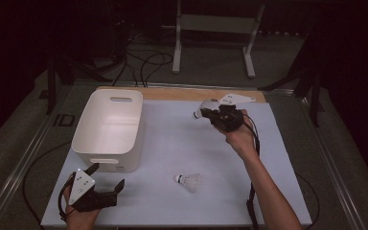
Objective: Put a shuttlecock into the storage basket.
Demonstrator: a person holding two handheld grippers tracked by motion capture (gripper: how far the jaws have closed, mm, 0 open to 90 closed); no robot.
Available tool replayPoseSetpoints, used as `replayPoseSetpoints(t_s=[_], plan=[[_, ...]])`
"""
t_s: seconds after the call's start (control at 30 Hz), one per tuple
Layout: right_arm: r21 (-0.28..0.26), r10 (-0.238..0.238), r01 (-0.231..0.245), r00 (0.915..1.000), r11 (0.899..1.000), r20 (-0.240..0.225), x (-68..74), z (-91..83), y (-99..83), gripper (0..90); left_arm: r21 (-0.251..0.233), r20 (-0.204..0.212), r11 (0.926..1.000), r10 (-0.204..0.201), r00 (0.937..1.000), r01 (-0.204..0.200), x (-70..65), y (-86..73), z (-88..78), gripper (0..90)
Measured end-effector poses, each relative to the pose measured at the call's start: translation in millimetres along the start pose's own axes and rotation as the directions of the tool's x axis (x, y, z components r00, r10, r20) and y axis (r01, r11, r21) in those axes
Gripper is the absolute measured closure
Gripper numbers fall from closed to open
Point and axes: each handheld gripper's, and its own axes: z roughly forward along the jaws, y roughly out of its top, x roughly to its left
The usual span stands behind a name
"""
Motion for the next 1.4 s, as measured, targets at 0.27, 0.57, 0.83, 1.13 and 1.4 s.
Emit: replayPoseSetpoints(t_s=[0.27,0.57,0.83,1.13,1.4], plan=[[-0.009,0.002,-0.002,1.0000,1.000,-0.005,3.3,0.5,1.6,89.6,0.000,-0.001,1.0000,0.001,1.0000,-0.001,-0.1,0.0,-0.1,0.0],[-0.017,0.001,-0.001,1.0000,1.000,-0.005,5.5,-0.5,3.0,89.6,0.001,-0.001,1.0000,0.001,1.0000,-0.001,-0.2,0.1,0.0,0.0],[-0.028,-0.005,0.005,0.9999,1.000,-0.009,8.9,-1.0,5.0,89.6,0.001,-0.001,1.0000,0.002,1.0000,-0.002,-0.2,0.0,-0.1,0.0],[-0.037,-0.007,0.006,0.9998,0.999,-0.017,13.3,-0.8,7.3,89.6,0.001,0.001,1.0000,0.002,1.0000,-0.002,-0.6,0.1,0.1,0.0],[-0.041,-0.017,0.016,0.9995,0.999,-0.026,16.4,0.1,9.5,89.6,0.002,0.001,1.0000,0.001,1.0000,-0.001,-0.6,0.0,0.3,0.0]])
